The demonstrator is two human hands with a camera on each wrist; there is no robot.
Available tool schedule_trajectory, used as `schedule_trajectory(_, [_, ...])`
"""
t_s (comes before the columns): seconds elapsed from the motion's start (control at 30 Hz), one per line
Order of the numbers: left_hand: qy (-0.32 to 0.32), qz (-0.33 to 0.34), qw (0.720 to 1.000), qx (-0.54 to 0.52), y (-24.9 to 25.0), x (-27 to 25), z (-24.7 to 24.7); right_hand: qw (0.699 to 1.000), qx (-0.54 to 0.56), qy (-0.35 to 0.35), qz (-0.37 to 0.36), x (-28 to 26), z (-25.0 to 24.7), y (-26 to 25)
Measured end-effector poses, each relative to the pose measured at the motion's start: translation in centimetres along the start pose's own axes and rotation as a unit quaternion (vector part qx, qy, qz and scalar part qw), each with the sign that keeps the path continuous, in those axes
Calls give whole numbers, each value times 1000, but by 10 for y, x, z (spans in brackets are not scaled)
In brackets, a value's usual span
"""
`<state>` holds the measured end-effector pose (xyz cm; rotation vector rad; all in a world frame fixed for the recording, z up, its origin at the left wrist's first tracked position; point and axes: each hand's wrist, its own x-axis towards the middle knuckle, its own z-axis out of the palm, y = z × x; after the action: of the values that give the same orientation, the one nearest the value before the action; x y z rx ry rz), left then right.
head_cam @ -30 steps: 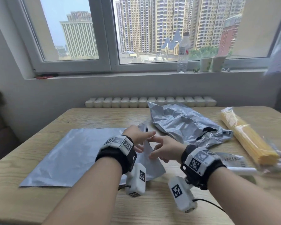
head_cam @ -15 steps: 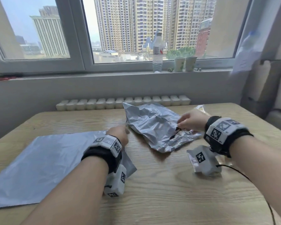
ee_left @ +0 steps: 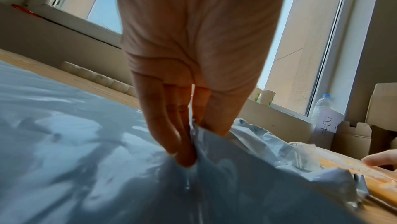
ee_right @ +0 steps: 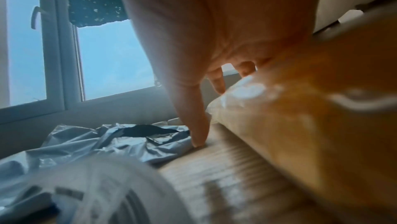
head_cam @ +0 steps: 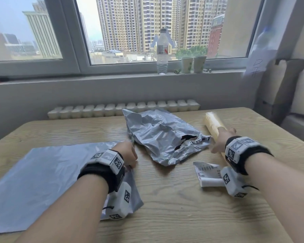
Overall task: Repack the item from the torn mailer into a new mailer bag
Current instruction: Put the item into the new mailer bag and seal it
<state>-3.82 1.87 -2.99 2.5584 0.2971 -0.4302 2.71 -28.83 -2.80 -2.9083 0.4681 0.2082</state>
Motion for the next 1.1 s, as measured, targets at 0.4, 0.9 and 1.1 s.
schedule_trajectory(0.4, [20, 6, 1000, -21, -4, 3, 4, 996, 48, 66, 30, 10, 3, 8])
schedule_trajectory(0.9, [90, 13, 996, 18, -8, -8, 6, 955, 272, 76, -86, -48, -49, -34])
schedule_trajectory(1.1, [154, 22, 988, 8, -15, -19, -5, 935, 315, 35, -160, -81, -43, -45])
